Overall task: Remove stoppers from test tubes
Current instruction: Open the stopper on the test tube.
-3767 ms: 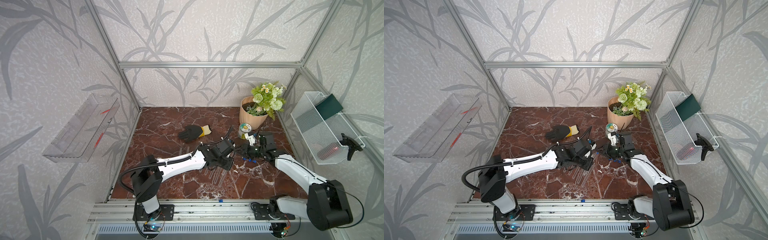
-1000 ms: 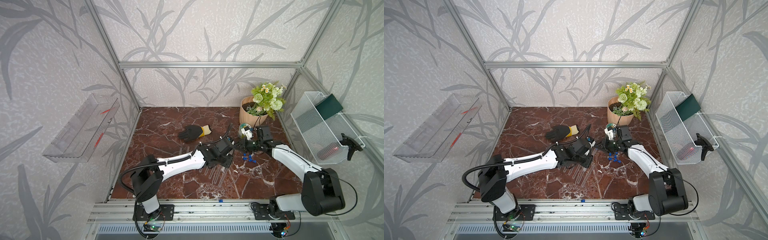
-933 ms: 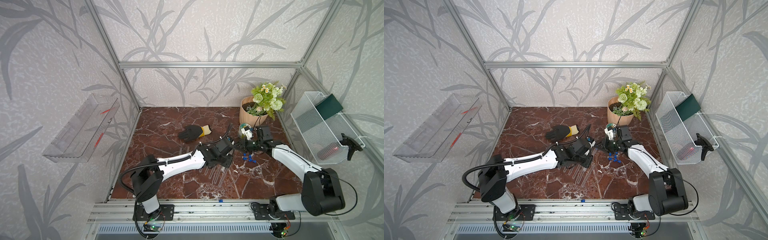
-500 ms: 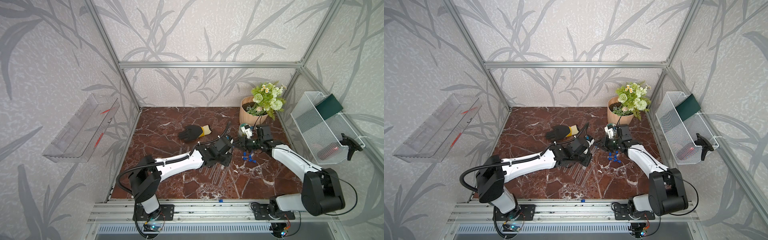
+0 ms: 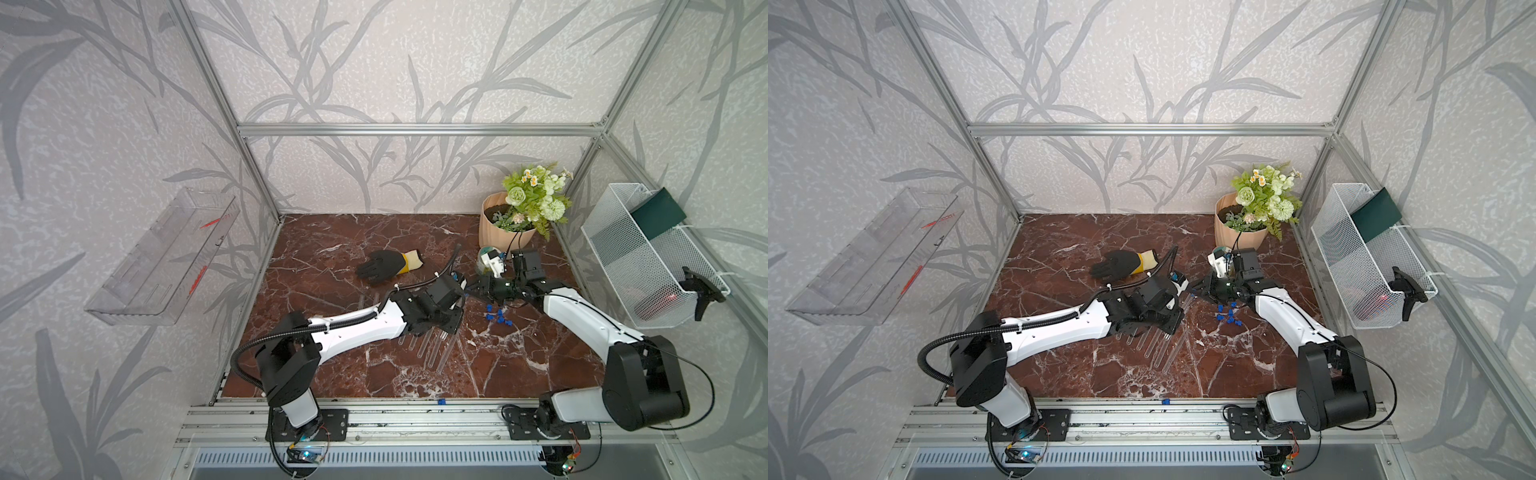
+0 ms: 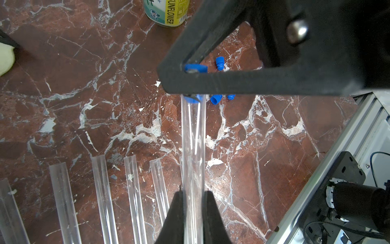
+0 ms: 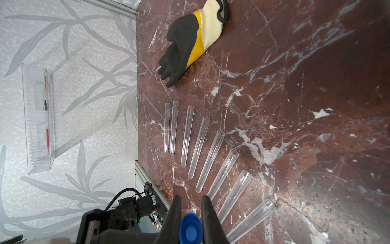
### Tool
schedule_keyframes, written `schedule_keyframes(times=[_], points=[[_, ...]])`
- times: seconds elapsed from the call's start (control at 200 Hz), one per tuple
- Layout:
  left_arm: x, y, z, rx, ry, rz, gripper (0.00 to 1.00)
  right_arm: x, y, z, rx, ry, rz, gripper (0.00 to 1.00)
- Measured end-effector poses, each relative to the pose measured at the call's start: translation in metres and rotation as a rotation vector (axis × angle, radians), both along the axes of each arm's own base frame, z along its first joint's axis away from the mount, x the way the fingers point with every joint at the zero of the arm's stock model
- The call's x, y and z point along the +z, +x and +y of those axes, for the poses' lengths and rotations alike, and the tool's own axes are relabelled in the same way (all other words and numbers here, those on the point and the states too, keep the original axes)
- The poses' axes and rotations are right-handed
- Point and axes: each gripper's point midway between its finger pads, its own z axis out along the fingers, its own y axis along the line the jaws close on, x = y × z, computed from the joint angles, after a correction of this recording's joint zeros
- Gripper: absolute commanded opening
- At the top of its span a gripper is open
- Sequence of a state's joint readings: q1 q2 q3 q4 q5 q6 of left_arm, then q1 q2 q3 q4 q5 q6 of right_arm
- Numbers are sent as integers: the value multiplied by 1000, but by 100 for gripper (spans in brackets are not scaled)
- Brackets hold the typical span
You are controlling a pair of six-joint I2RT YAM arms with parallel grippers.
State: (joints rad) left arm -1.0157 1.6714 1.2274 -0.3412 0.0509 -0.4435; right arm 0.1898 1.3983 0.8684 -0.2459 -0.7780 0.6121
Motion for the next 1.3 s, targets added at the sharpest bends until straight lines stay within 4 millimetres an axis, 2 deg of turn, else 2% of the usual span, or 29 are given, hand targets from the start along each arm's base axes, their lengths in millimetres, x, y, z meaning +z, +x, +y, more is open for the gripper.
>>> schedule_keyframes(times=[0.8, 0.98, 1.18, 1.3], points=[[2, -1, 2, 1, -6, -3, 3, 3, 3, -1, -23, 16, 9, 0], [-31, -23, 33, -4, 139, 90, 3, 12, 32, -25, -118, -25, -78, 0], [-36, -27, 40, -5, 172, 110, 3, 16, 38, -27, -126, -42, -111, 0], [-36, -28, 40, -4, 172, 111, 3, 7, 36, -37, -146, -79, -86, 0]])
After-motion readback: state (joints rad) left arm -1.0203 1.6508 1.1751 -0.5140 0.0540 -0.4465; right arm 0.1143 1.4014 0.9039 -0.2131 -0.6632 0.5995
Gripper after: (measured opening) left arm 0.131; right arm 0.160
